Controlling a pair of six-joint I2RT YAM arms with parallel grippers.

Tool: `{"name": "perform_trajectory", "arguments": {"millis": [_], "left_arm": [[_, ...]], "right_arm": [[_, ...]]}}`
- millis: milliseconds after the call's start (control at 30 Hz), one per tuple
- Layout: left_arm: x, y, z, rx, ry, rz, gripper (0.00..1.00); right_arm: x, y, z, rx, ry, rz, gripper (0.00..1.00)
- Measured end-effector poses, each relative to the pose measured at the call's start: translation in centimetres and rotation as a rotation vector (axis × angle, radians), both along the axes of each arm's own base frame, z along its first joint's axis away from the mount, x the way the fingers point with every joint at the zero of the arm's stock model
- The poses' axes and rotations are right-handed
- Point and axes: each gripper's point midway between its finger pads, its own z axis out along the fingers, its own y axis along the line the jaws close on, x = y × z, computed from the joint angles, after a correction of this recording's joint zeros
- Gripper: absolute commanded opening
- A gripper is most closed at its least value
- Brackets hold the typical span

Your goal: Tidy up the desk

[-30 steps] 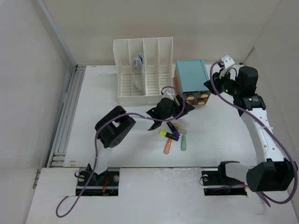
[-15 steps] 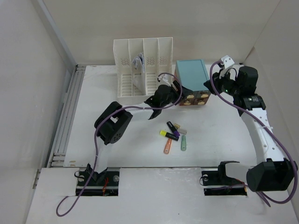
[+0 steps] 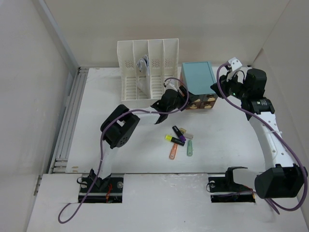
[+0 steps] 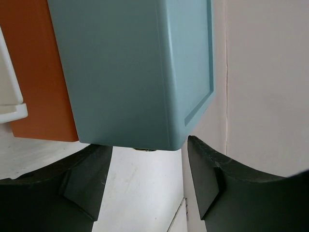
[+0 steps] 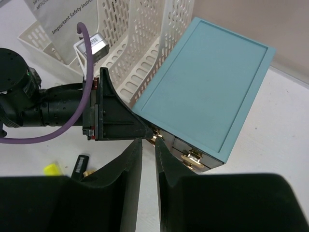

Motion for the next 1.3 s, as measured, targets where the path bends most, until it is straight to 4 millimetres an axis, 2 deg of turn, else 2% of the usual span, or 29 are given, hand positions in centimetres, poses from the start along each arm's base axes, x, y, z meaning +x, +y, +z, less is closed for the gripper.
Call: {"name": "perform_trajectory", "arguments": {"millis": [200,367,400,500,600,733,833,1067,1200,1300], "left_arm": [[0.3,-0.6,-0.7,-0.009,0.020,0.004,0.56],[0.4,-1.2,-0.9,-0.015,0.037,0.019,0.42],[0.4,-1.2,-0.7,-0.020,0.037,0.023,0.34],[0.4,-1.5,-0.4,-0.030,0.038,0.036,0.24],[0.5,-1.5,-0.4,-0.034,0.041,0.047,0.21],[0.3,-1.3,-0.4,-0.035,0.035,0.066,0.21],[-0.7,-1.1,-0.4,-0.039,0.031,0.066,0.21],[-6.8,-2.0,-0.9,-0.025,0.039,0.001,0.21],[-8.6,-2.0,-1.2,-0.036,0.041,-0.007,0.21],[-9.2,-1.9,-1.2,-0.040,0.040,-0.010,0.50]], "right_arm": [[0.0,0.0,0.0,-0.002,-0.001,0.001,0.23],[0.0,0.0,0.0,-0.002,-0.001,0.001,0.23],[0.0,0.0,0.0,-0.002,-0.001,0.001,0.23],[0.0,0.0,0.0,-0.001,-0.001,0.004,0.23],[0.0,0.1,0.0,0.000,-0.001,0.006,0.23],[-0.1,0.1,0.0,0.000,-0.001,0.007,0.23],[-0.1,0.1,0.0,0.001,-0.001,0.008,0.23],[-0.1,0.2,0.0,0.002,-0.001,0.013,0.23],[-0.1,0.2,0.1,0.004,-0.001,0.016,0.23],[-0.2,0.3,0.1,0.005,-0.001,0.021,0.23]]}}
